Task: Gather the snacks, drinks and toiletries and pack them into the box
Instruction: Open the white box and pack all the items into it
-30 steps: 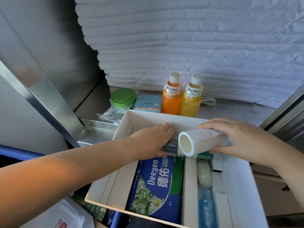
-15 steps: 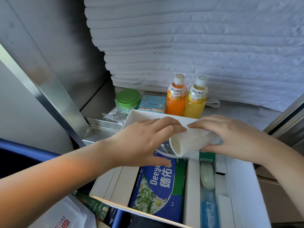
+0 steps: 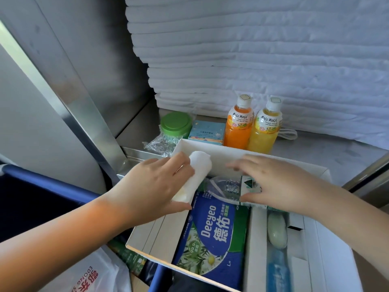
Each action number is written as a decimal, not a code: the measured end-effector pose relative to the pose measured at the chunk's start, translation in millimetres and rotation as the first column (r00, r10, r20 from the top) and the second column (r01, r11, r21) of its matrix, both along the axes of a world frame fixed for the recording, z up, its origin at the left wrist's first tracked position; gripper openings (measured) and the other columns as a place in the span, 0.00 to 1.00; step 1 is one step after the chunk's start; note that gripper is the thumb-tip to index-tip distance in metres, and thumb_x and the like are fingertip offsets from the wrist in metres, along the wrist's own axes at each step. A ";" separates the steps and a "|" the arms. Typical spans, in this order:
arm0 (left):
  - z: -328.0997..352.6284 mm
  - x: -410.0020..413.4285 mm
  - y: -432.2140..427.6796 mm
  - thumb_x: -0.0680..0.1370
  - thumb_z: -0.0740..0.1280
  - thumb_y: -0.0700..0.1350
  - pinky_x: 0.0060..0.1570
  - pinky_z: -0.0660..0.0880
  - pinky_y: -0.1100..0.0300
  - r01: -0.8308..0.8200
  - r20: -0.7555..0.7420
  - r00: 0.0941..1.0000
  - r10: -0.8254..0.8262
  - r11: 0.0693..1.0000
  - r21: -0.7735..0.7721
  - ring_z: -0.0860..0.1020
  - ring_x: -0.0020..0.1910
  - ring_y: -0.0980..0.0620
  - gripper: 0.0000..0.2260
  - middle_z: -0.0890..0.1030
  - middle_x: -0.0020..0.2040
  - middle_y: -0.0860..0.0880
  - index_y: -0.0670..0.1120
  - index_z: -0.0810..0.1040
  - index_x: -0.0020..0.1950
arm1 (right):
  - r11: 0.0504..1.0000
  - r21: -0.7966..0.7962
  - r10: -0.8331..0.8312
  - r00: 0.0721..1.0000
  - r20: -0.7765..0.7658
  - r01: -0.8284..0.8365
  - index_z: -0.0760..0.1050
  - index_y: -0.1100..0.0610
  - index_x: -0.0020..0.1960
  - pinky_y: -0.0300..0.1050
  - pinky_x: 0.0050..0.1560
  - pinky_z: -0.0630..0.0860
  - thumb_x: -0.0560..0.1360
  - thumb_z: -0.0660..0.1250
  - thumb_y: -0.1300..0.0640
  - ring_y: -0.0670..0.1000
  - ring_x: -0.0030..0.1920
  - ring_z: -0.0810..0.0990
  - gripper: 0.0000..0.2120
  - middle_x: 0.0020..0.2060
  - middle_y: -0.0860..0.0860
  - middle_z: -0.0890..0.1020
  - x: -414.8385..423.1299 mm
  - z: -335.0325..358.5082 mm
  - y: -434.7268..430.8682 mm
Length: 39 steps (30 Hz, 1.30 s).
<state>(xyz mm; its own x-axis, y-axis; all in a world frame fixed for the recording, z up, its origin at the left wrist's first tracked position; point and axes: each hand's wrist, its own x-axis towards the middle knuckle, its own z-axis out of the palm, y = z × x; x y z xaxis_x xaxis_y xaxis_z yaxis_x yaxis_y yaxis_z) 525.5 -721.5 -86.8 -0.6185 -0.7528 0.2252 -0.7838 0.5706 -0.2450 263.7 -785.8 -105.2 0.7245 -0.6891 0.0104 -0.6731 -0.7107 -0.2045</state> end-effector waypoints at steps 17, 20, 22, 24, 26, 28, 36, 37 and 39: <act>-30.8 -23.1 -19.9 0.71 0.66 0.64 0.36 0.63 0.58 -0.101 0.396 0.917 0.047 0.988 0.118 0.68 0.34 0.51 0.32 0.65 0.55 0.43 0.44 0.57 0.60 | 0.997 -0.073 -0.046 0.972 -0.229 0.030 0.61 0.47 0.68 0.46 0.59 0.70 0.74 0.67 0.48 0.47 0.62 0.68 0.26 0.60 0.44 0.69 -5.1 -6.2 2.4; -33.3 -20.4 -19.6 0.74 0.65 0.60 0.40 0.67 0.58 -0.136 0.365 0.929 0.056 0.971 0.197 0.70 0.39 0.51 0.28 0.63 0.57 0.44 0.47 0.54 0.61 | 0.996 -0.078 -0.048 0.974 -0.221 0.032 0.61 0.47 0.68 0.45 0.60 0.70 0.75 0.66 0.48 0.47 0.62 0.67 0.25 0.61 0.44 0.69 -4.9 -4.3 2.8; -30.0 -18.2 -17.1 0.75 0.64 0.59 0.43 0.71 0.58 -0.155 0.333 0.940 0.069 0.958 0.240 0.73 0.43 0.50 0.27 0.62 0.60 0.45 0.47 0.56 0.63 | 0.997 -0.071 -0.054 0.977 -0.206 0.041 0.60 0.46 0.69 0.44 0.61 0.69 0.75 0.66 0.48 0.46 0.64 0.66 0.26 0.62 0.43 0.68 -5.9 -3.1 3.2; -26.5 -17.5 -15.1 0.76 0.64 0.58 0.47 0.74 0.57 -0.169 0.314 0.946 0.080 0.949 0.266 0.74 0.47 0.50 0.26 0.61 0.64 0.45 0.46 0.58 0.65 | 0.996 -0.080 -0.064 0.980 -0.189 0.049 0.58 0.46 0.70 0.42 0.61 0.68 0.75 0.65 0.47 0.45 0.65 0.65 0.27 0.63 0.42 0.67 -8.1 -1.5 3.7; -25.4 -18.5 -15.3 0.77 0.63 0.56 0.47 0.75 0.57 -0.182 0.308 0.947 0.094 0.945 0.272 0.75 0.49 0.50 0.25 0.61 0.66 0.45 0.46 0.58 0.66 | 0.994 -0.092 -0.076 0.982 -0.171 0.061 0.56 0.45 0.71 0.39 0.58 0.67 0.75 0.65 0.46 0.44 0.65 0.65 0.28 0.64 0.42 0.66 -10.4 -0.6 4.0; -25.5 -20.3 -17.9 0.77 0.65 0.55 0.45 0.76 0.57 -0.195 0.288 0.951 0.113 0.942 0.273 0.75 0.49 0.50 0.25 0.61 0.66 0.46 0.46 0.57 0.67 | 0.993 -0.090 -0.085 0.983 -0.161 0.071 0.55 0.44 0.72 0.37 0.54 0.66 0.75 0.64 0.46 0.43 0.65 0.65 0.29 0.65 0.41 0.65 -11.2 0.0 3.5; -28.4 -22.1 -33.1 0.76 0.67 0.53 0.42 0.73 0.58 -0.180 0.246 0.964 0.098 0.925 0.334 0.74 0.50 0.50 0.25 0.68 0.62 0.49 0.46 0.60 0.66 | 0.992 -0.097 -0.096 0.985 -0.141 0.083 0.55 0.44 0.71 0.37 0.56 0.65 0.75 0.64 0.46 0.43 0.66 0.65 0.29 0.65 0.40 0.65 -11.4 -2.3 2.9; -28.4 -22.1 -34.0 0.76 0.67 0.53 0.41 0.72 0.58 -0.178 0.240 0.966 0.099 0.925 0.336 0.74 0.49 0.50 0.24 0.68 0.61 0.50 0.46 0.61 0.64 | 0.991 -0.100 -0.099 0.985 -0.139 0.085 0.56 0.44 0.71 0.37 0.56 0.66 0.75 0.65 0.46 0.43 0.65 0.65 0.28 0.65 0.41 0.65 -11.3 -2.9 3.3; -26.9 -21.9 -36.8 0.75 0.68 0.53 0.44 0.74 0.56 -0.179 0.227 0.969 0.101 0.916 0.359 0.74 0.50 0.50 0.23 0.69 0.60 0.50 0.46 0.62 0.62 | 0.990 -0.104 -0.105 0.985 -0.135 0.092 0.57 0.45 0.71 0.38 0.57 0.67 0.75 0.65 0.47 0.44 0.65 0.66 0.28 0.64 0.41 0.66 -11.2 -3.8 3.7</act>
<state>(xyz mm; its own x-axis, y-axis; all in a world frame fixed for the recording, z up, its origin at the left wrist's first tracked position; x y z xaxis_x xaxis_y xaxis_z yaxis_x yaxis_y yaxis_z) 503.6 -758.3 -113.7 -0.5028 -0.8392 -0.2071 -0.8194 0.5390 -0.1952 252.5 -782.1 -108.9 0.6522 -0.7579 -0.0160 -0.7578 -0.6514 -0.0369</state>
